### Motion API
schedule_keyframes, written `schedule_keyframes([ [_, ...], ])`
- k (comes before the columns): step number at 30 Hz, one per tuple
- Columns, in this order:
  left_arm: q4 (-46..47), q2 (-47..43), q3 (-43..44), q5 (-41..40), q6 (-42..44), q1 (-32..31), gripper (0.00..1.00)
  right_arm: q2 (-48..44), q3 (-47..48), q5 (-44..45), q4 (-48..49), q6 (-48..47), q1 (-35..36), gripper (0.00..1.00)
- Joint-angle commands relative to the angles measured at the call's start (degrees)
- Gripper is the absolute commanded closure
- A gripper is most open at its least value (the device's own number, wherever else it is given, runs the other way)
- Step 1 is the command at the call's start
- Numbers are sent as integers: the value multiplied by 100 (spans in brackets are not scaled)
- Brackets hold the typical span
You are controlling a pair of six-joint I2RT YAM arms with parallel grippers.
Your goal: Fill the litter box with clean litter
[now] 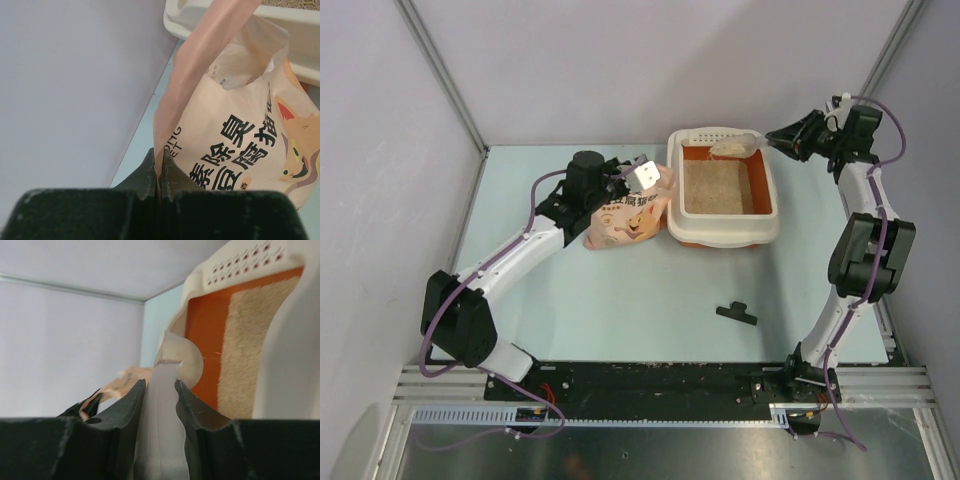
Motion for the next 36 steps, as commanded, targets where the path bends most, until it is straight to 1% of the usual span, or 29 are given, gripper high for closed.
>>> schedule_keyframes([
  [1, 1174, -393, 175, 166, 141, -86, 100, 299, 887, 1066, -1174, -1225, 165, 100],
  [2, 1175, -454, 140, 166, 132, -94, 100, 456, 1062, 1224, -1219, -1373, 244, 100],
  [3, 1175, -463, 122, 148, 141, -103, 100, 562, 1429, 1452, -1297, -1444, 288, 100],
  [6, 1140, -568, 113, 95, 10, -121, 100, 887, 2203, 1586, -1789, -1831, 446, 100],
  [8, 1131, -691, -27, 183, 27, -112, 100, 906, 2215, 1481, -1817, -1858, 508, 100],
  [9, 1139, -814, -114, 314, 79, -121, 100, 836, 2128, 1385, -1773, -1875, 534, 100],
  [11, 1148, -911, -378, 420, 88, -121, 100, 652, 1672, 1480, -1720, -1823, 543, 100],
  [12, 1139, -999, -431, 456, 1, -129, 100, 381, 1505, 1507, -1738, -1866, 543, 100],
  [13, 1148, -1060, -493, 473, -69, -147, 100, 300, 1286, 1403, -1842, -1936, 543, 100],
  [16, 1192, -1201, -703, 535, -158, -173, 100, -94, 1021, 1086, -2298, -2060, 465, 100],
  [20, 1315, -1351, -950, 552, -70, -200, 100, -780, 21, 1016, -2432, -2086, 297, 100],
  [23, 1315, -1395, -1003, 553, 9, -226, 100, -1307, -271, 1006, -2739, -2402, 192, 100],
  [25, 1306, -1377, -933, 500, -78, -226, 100, -1475, -264, 1076, -3080, -2621, 165, 100],
  [28, 1306, -1342, -836, 526, -123, -235, 100, -1687, 61, 1848, -3582, -3350, 235, 100],
  [29, 1306, -1325, -819, 570, -97, -244, 100, -1687, 175, 2424, -3679, -3787, 340, 100],
  [30, 1306, -1307, -801, 579, -79, -244, 100, -1687, 402, 2813, -3802, -3966, 428, 100],
  [32, 1306, -1281, -774, 614, -79, -244, 100, -1652, 536, 3333, -3707, -4273, 543, 100],
  [34, 1315, -1237, -748, 649, -96, -235, 100, -1485, 859, 3773, -3549, -4730, 850, 100],
  [35, 1315, -1219, -739, 658, -148, -235, 100, -1389, 1001, 4140, -3487, -4880, 990, 100],
  [36, 1306, -1210, -731, 675, -166, -235, 100, -1231, 1159, 4292, -3391, -5212, 1235, 100],
])
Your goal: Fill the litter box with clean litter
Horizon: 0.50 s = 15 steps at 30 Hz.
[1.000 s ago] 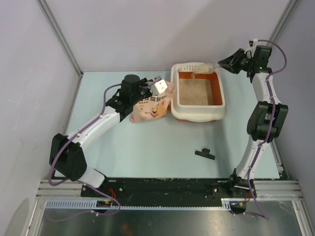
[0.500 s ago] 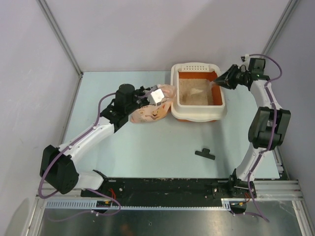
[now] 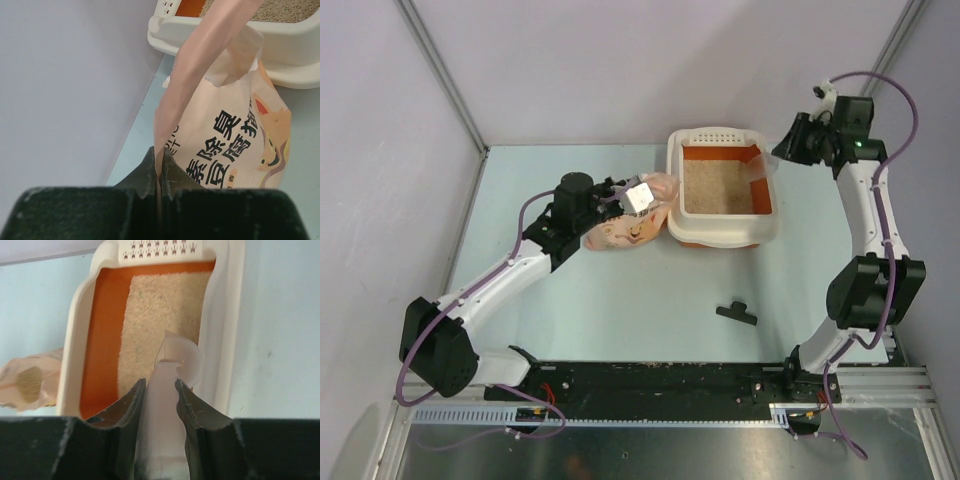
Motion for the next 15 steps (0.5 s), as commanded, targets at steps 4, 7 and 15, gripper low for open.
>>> schedule_keyframes([
  [4, 920, -209, 402, 282, -187, -65, 100, 723, 1914, 931, 11, -1502, 1038, 100],
  [7, 911, -244, 411, 230, -353, -65, 100, 1171, 3004, -1054, -578, -1003, 1083, 100],
  [15, 911, -236, 428, -174, -810, -56, 100, 1225, 2927, -2561, -832, -613, 1478, 100],
])
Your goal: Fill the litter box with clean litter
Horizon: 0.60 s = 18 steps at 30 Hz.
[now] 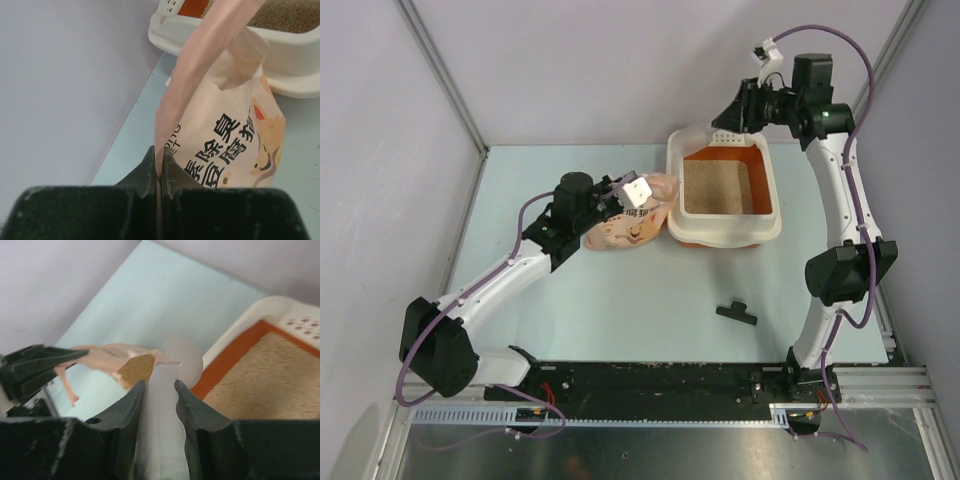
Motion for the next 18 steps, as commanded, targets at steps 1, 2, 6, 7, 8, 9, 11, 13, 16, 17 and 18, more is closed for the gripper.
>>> schedule_keyframes([
  [1, 880, -253, 417, -114, -402, -64, 100, -23, 27, -883, -410, 82, 136, 100],
  [2, 889, -253, 417, -148, -463, -65, 100, -31, 27, -875, -471, 21, 145, 100],
  [6, 880, -245, 409, -167, -560, -56, 100, -93, 18, -901, -848, -269, 250, 100],
  [7, 871, -227, 409, -166, -561, -56, 100, -93, 1, -831, -937, -435, 303, 100],
  [8, 871, -218, 417, -175, -595, -56, 100, -84, -8, -770, -1033, -533, 356, 100],
  [9, 871, -209, 435, -175, -613, -64, 100, -119, -43, -682, -1147, -716, 452, 100],
  [11, 871, -209, 444, -158, -683, -65, 100, -154, -253, -340, -1166, -823, 549, 100],
  [13, 871, -201, 479, -140, -745, -56, 100, -120, -368, 124, -1131, -894, 698, 100],
  [16, 871, -227, 488, -131, -859, -65, 100, 108, -351, 608, -1034, -920, 909, 100],
  [17, 871, -236, 496, -140, -868, -56, 100, 196, -273, 715, -1008, -946, 971, 100],
  [18, 871, -244, 479, -123, -886, -64, 100, 293, -202, 777, -990, -964, 1015, 100],
])
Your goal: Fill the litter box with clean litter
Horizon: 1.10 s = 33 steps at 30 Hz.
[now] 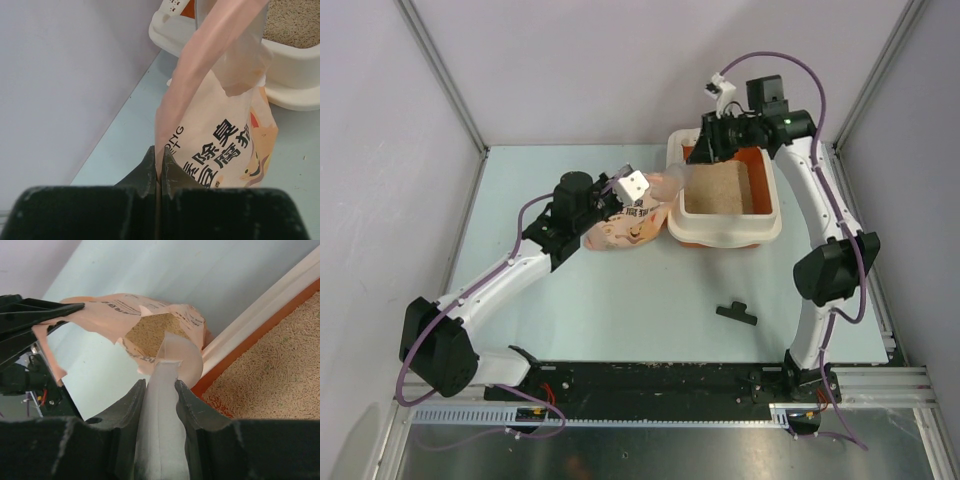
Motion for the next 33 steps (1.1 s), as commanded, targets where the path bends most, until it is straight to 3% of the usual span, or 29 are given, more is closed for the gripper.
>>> schedule_keyframes([
  [1, 828, -266, 457, 44, -245, -56, 100, 454, 281, 731, 92, -223, 337, 100],
  [4, 828, -284, 439, 44, -272, -56, 100, 807, 668, 1230, 91, -66, 688, 100],
  [9, 828, -310, 518, -149, -587, -64, 100, 914, 608, 3286, 390, 628, 1182, 100],
  [12, 784, -354, 554, -361, -1070, -56, 100, 984, 546, 3675, 426, 682, 1340, 100],
  [18, 766, -355, 527, -440, -1151, -47, 100, 1177, 414, 3993, 478, 576, 1472, 100],
  [26, 766, -240, 580, -273, -1379, -47, 100, 1248, -359, 3538, 549, 936, 1525, 100],
  [33, 766, -223, 457, -246, -1344, -47, 100, 1318, -825, 1862, 742, 1376, 1551, 100],
])
